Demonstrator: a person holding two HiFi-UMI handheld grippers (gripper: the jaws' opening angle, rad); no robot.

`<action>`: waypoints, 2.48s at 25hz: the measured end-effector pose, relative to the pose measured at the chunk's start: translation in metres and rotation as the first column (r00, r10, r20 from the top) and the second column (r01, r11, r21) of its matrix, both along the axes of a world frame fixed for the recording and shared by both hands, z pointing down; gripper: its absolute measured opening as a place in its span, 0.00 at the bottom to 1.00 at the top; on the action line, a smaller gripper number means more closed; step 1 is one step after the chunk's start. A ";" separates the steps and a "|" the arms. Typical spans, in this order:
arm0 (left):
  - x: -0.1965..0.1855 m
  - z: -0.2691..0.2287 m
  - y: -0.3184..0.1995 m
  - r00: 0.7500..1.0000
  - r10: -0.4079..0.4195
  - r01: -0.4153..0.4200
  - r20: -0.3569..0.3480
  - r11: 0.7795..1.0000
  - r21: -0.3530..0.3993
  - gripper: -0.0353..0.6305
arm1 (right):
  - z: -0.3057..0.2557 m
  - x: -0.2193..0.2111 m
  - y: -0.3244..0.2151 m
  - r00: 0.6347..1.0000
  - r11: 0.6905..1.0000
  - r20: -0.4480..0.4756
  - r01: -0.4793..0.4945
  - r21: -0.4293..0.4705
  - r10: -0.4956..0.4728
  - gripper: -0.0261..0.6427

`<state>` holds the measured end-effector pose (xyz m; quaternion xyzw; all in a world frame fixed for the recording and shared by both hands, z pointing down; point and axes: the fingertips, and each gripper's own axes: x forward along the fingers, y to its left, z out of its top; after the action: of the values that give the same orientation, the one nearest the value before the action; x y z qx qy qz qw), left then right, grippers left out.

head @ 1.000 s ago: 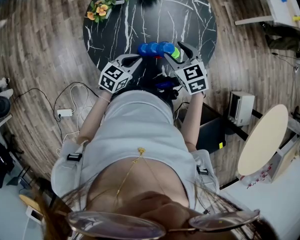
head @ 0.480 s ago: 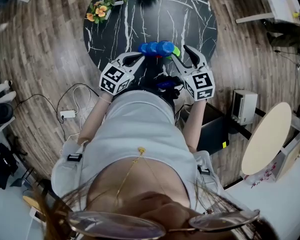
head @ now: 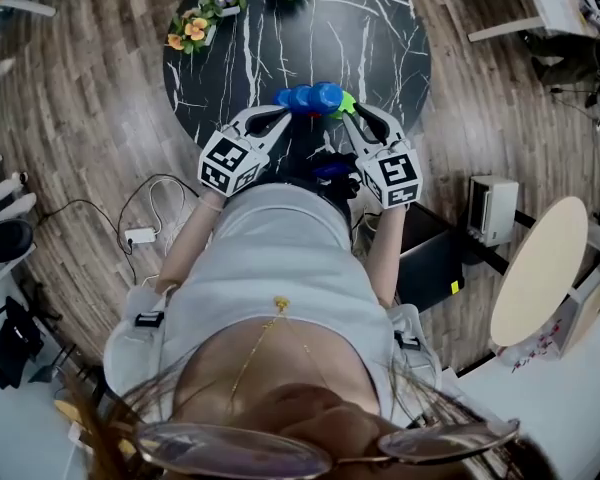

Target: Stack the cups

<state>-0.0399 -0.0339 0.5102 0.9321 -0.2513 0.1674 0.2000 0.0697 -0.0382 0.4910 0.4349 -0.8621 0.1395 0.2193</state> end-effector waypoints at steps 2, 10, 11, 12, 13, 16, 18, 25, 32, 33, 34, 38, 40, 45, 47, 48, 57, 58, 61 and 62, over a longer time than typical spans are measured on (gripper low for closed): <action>0.002 -0.003 -0.001 1.000 0.004 -0.004 -0.007 1.000 0.008 0.10 | 0.001 -0.001 0.003 1.000 1.000 0.010 -0.007 0.009 0.007 0.13; 0.013 -0.023 -0.002 0.999 0.024 -0.022 -0.040 0.999 0.041 0.10 | -0.009 -0.017 0.010 0.996 0.998 0.085 0.008 0.067 -0.013 0.09; 0.014 -0.026 -0.002 0.999 0.029 -0.027 -0.044 0.999 0.047 0.10 | -0.010 -0.019 0.011 0.996 0.997 0.092 0.012 0.078 -0.019 0.09; 0.016 -0.029 -0.001 0.998 0.034 -0.032 -0.047 0.998 0.054 0.10 | -0.012 -0.022 0.011 0.995 0.996 0.096 0.015 0.089 -0.024 0.08; 0.017 -0.031 0.000 0.998 0.039 -0.036 -0.051 0.997 0.062 0.10 | -0.014 -0.024 0.012 0.995 0.995 0.099 0.018 0.099 -0.028 0.08; 0.021 -0.041 0.002 0.997 0.047 -0.042 -0.063 0.996 0.083 0.10 | -0.019 -0.028 0.014 0.994 0.993 0.099 0.025 0.120 -0.037 0.08; 0.022 -0.048 0.003 0.996 0.050 -0.042 -0.072 0.994 0.100 0.10 | -0.024 -0.031 0.014 0.994 0.990 0.101 0.034 0.135 -0.048 0.07; 0.030 -0.076 0.001 0.993 0.073 -0.056 -0.096 0.983 0.172 0.10 | -0.049 -0.035 0.008 0.989 0.979 0.131 0.041 0.202 -0.069 0.07; 0.039 -0.105 -0.001 0.987 0.087 -0.055 -0.135 0.972 0.227 0.10 | -0.069 -0.032 0.004 0.987 0.966 0.140 0.043 0.254 -0.080 0.07; 0.039 -0.108 -0.001 0.986 0.088 -0.054 -0.141 0.971 0.232 0.10 | -0.074 -0.033 0.004 0.986 0.965 0.148 0.037 0.258 -0.078 0.07; 0.040 -0.112 -0.001 0.985 0.089 -0.053 -0.147 0.970 0.236 0.10 | -0.078 -0.033 0.004 0.985 0.964 0.159 0.030 0.263 -0.074 0.07; 0.042 -0.122 0.000 0.982 0.095 -0.052 -0.163 0.966 0.254 0.10 | -0.087 -0.031 0.006 0.985 0.953 0.152 0.034 0.301 -0.083 0.07; 0.043 -0.125 0.001 0.980 0.098 -0.051 -0.174 0.964 0.260 0.10 | -0.094 -0.033 0.007 0.982 0.949 0.169 0.029 0.315 -0.086 0.07; 0.043 -0.133 0.002 0.974 0.104 -0.044 -0.201 0.959 0.280 0.10 | -0.103 -0.034 0.006 0.975 0.942 0.204 0.016 0.336 -0.090 0.07; 0.044 -0.132 0.002 0.975 0.108 -0.049 -0.193 0.956 0.288 0.10 | -0.106 -0.033 0.007 0.972 0.938 0.216 0.015 0.347 -0.096 0.07; 0.044 -0.133 0.003 0.976 0.109 -0.050 -0.191 0.956 0.289 0.10 | -0.108 -0.033 0.007 0.971 0.936 0.220 0.016 0.351 -0.099 0.07; 0.044 -0.131 0.005 0.976 0.102 -0.047 -0.191 0.960 0.275 0.10 | -0.107 -0.030 0.009 0.971 0.940 0.217 0.020 0.340 -0.100 0.06; 0.044 -0.130 0.005 0.977 0.105 -0.051 -0.188 0.960 0.275 0.10 | -0.107 -0.030 0.009 0.971 0.940 0.216 0.021 0.340 -0.099 0.06; 0.045 -0.128 0.006 0.978 0.113 -0.061 -0.173 0.959 0.277 0.10 | -0.107 -0.029 0.009 0.972 0.938 0.212 0.022 0.346 -0.101 0.06; 0.045 -0.128 0.005 0.978 0.112 -0.061 -0.174 0.959 0.277 0.10 | -0.106 -0.029 0.009 0.972 0.938 0.211 0.022 0.347 -0.101 0.06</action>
<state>0.0054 -0.0285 0.3823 0.9724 -0.2106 0.0514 0.0861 0.0404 -0.0291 0.3846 0.4205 -0.9057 0.0291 0.0457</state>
